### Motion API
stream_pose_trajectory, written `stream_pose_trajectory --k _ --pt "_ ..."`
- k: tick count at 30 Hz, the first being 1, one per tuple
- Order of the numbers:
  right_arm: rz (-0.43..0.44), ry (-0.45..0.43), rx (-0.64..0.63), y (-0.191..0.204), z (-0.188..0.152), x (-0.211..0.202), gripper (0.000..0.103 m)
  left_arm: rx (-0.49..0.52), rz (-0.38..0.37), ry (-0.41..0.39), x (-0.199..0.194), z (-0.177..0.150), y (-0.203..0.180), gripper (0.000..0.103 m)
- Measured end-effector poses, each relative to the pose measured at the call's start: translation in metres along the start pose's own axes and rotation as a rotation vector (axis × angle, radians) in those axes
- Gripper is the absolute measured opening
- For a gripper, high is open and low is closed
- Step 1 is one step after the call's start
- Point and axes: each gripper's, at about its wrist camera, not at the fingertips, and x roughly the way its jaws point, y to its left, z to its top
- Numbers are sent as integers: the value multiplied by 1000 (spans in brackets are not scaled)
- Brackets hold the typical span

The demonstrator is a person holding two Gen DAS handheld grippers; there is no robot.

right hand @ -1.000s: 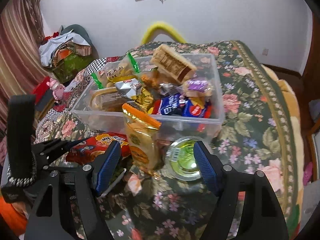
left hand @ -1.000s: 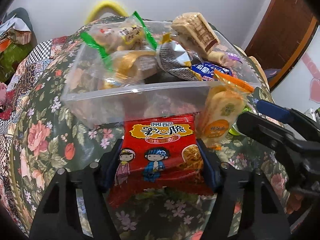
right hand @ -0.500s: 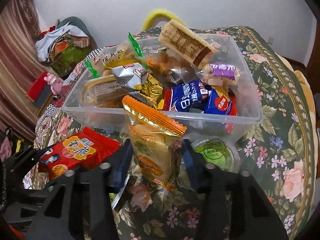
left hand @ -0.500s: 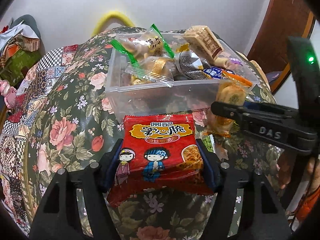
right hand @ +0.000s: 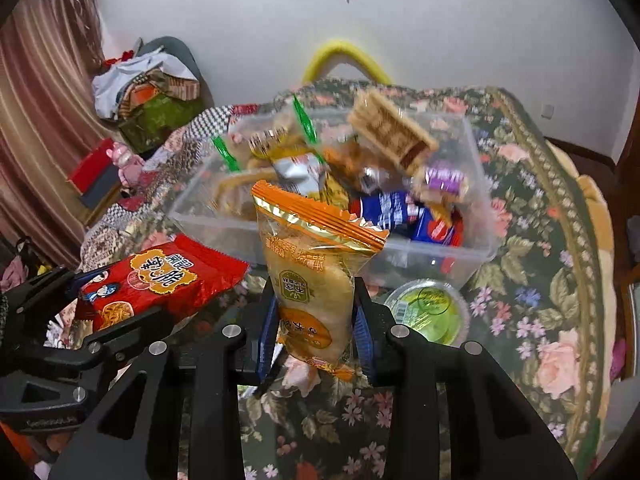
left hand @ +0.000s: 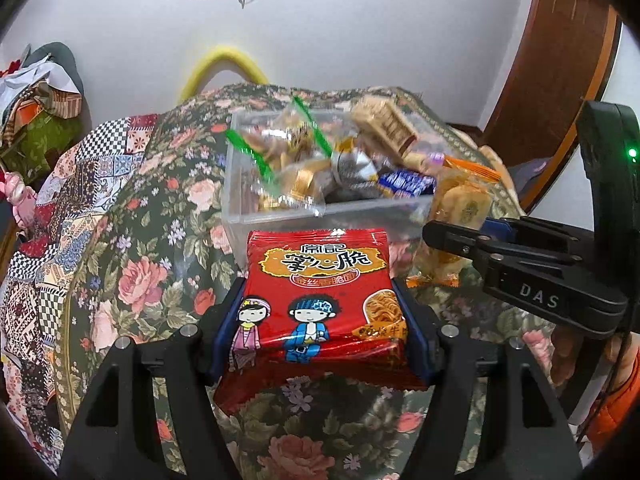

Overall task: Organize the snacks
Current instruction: 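Drop red snack bag into box with left tool while right tool drops cake bag in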

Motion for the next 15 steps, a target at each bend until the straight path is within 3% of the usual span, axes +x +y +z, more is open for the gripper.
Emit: stream_pose_trajectory --k 15 --pt "-37 -124 -8 -10 36 -31 31 -3 12 -135 -30 43 4 69"
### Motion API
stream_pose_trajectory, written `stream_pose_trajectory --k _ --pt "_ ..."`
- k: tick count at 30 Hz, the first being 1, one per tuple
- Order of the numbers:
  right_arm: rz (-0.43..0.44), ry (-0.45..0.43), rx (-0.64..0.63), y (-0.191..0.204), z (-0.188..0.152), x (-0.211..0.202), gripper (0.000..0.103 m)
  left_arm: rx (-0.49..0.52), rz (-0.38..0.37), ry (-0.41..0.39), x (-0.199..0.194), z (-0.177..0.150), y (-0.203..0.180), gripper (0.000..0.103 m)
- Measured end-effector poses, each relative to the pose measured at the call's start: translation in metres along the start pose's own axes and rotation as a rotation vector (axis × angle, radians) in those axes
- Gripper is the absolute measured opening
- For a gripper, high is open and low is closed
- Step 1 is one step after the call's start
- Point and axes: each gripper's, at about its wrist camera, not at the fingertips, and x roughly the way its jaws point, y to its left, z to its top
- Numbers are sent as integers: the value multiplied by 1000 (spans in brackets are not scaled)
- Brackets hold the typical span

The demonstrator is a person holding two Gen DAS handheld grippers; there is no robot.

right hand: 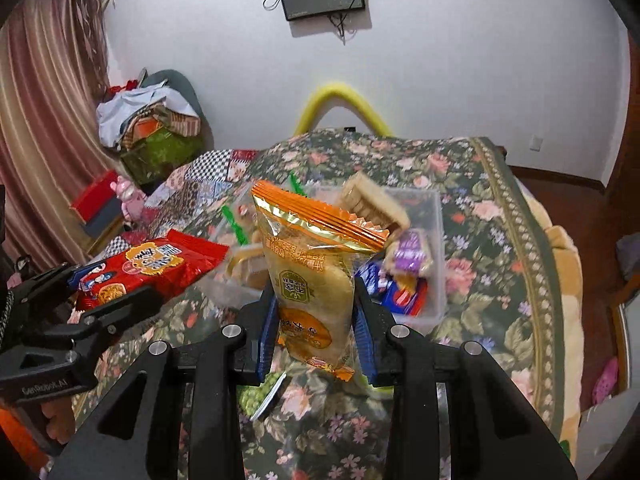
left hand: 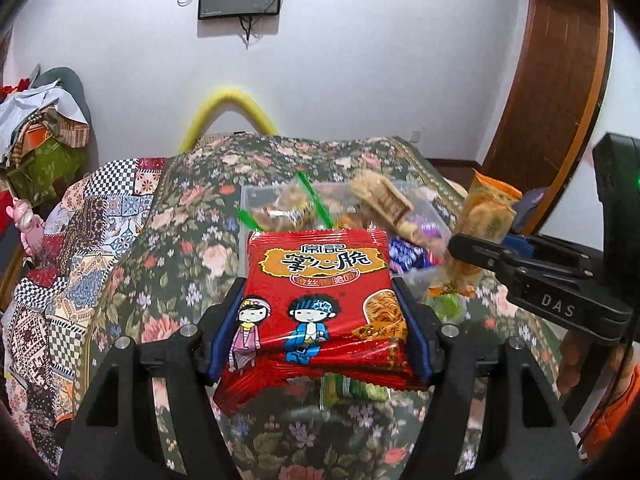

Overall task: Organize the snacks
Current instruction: 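Drop red snack bag into box with left tool while right tool drops cake bag in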

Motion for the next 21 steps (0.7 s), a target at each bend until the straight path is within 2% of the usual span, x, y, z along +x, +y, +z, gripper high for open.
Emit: stream_pose_trajectory --k 6,15,21 --pt "-25 1 -6 -7 11 13 31 -1 15 1 23 17 1 69" --pt "-30 61 -33 -8 17 53 31 33 73 2 65 31 -4 69" --pt "-24 88 0 -11 16 76 31 -2 93 -7 88 37 1 69"
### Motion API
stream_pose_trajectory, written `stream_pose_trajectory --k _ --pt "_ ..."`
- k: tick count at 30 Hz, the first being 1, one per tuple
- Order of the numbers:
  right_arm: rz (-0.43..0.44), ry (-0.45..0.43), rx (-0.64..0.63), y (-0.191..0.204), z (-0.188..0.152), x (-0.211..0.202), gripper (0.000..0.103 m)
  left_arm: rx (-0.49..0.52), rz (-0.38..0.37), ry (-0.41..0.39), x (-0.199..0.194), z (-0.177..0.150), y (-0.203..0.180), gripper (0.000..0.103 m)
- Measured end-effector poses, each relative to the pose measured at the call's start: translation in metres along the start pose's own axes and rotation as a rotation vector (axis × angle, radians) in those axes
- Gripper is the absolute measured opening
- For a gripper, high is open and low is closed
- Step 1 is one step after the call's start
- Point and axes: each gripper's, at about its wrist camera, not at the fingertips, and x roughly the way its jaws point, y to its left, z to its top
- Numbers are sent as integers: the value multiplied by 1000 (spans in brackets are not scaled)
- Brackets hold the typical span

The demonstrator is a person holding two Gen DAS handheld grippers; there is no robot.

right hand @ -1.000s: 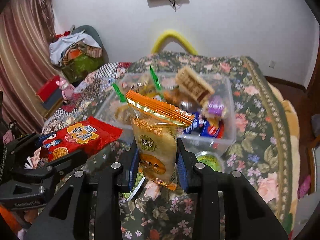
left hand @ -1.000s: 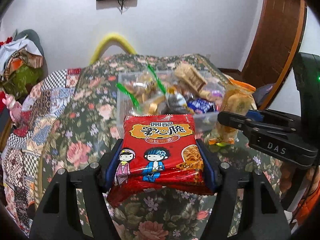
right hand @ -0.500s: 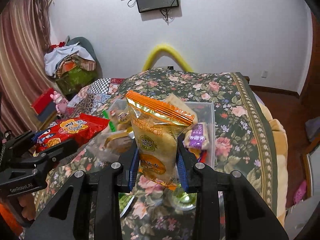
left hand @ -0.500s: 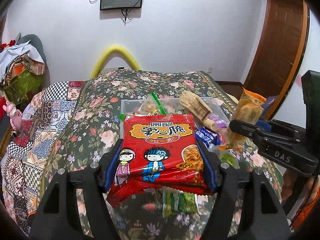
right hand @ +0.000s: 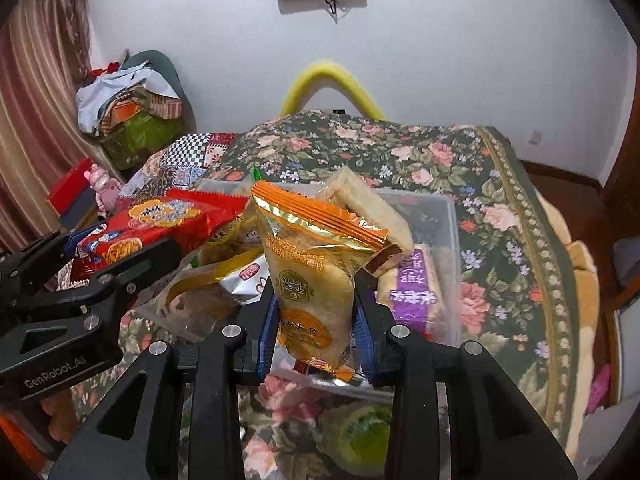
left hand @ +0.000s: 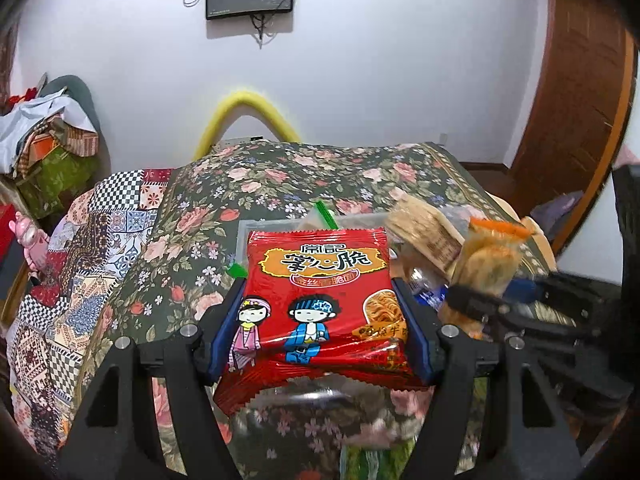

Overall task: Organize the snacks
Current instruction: 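Drop red snack bag into box with left tool while right tool drops cake bag in, then grasp green pea snack bag with left tool while right tool grasps green jelly cup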

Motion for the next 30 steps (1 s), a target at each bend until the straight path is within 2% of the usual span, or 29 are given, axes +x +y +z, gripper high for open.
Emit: stream_pose_trajectory --k 7,14,17,19,24,27,30 --pt "-1 35 0 1 -3 17 31 -28 -2 25 20 0 3 69" --pt "-17 21 -2 4 -7 17 32 -38 18 11 21 -8 0 70" --pt "-11 15 9 3 -9 14 35 -44 31 10 17 -9 1 73" --pt "1 15 30 1 -11 11 40 -52 34 8 13 -9 1 78" --pt "14 2 46 2 -14 0 52 -55 18 -1 0 -10 1 82" --pt "-19 -23 29 4 -14 -10 67 -38 13 -16 -12 -9 -1 84" --pt "-47 -57 2 6 -14 -25 71 -23 13 -36 -27 -8 -1 87"
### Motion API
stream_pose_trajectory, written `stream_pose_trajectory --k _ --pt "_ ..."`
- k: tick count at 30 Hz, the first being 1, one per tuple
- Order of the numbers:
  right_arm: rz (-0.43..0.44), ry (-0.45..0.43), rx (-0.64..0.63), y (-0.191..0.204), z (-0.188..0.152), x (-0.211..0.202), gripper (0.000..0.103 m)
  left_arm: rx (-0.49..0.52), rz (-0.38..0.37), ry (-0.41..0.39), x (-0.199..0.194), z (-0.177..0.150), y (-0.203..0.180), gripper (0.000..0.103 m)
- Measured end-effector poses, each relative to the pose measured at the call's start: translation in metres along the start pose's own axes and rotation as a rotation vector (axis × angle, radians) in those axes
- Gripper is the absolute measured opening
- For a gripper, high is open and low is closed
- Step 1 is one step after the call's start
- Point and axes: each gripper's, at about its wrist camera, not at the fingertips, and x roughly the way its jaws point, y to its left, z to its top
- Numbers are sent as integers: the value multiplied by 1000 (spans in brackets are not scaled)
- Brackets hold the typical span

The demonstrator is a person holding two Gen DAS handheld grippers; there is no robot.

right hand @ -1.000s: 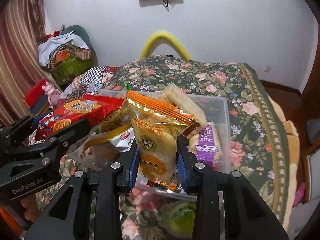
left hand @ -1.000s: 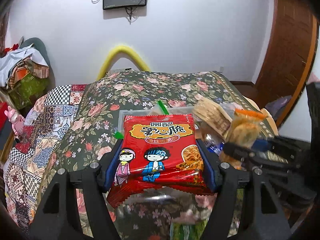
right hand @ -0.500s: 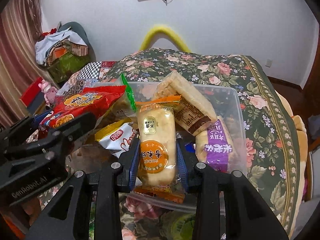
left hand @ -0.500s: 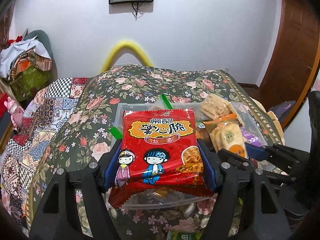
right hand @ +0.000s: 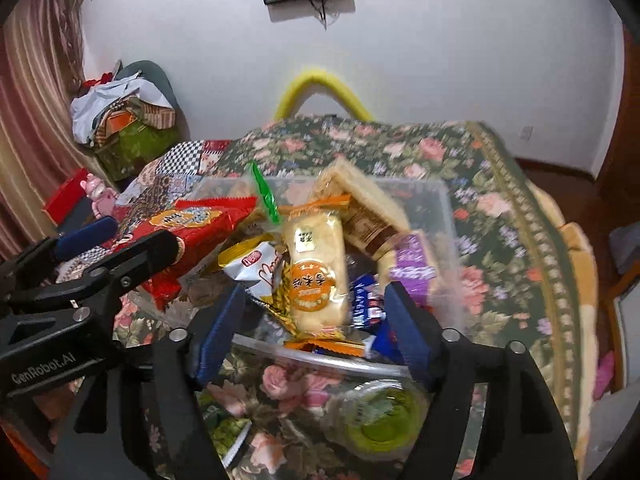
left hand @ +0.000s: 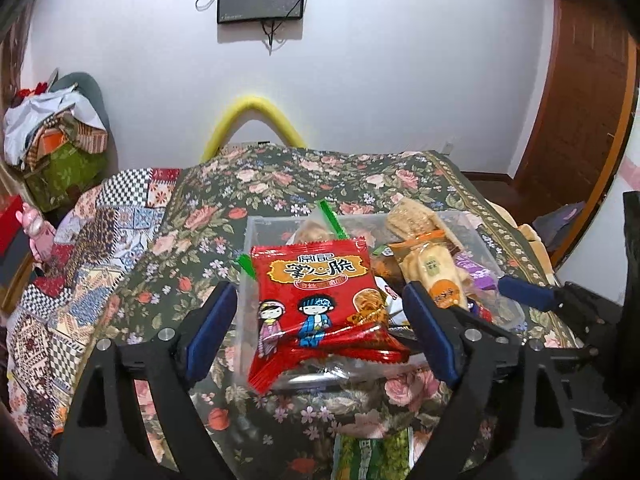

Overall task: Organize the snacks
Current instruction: 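Grasp green pea snack bag with left tool while right tool grasps green jelly cup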

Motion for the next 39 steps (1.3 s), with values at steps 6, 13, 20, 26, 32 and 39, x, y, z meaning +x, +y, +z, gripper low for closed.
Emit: stream_pose_trajectory --k 6,13,20,26,32,39 --pt "-1 -40 9 -9 -3 -29 75 -16 -22 2 -24 -2 7 90" --pt "-19 -29 18 -23 -28 -47 80 12 -36 75 -34 -32 16 96" --pt "-20 44 43 -37 -62 -43 80 82 -38 170 -32 -73 15 96" --pt "-15 110 59 -42 -85 -29 80 59 -77 241 -22 -101 9 96" --pt "-21 150 55 -45 -95 -18 80 70 -114 281 -6 -117 -11 96" --pt "-28 158 40 -45 -91 2 80 58 -126 332 21 -127 -23 96"
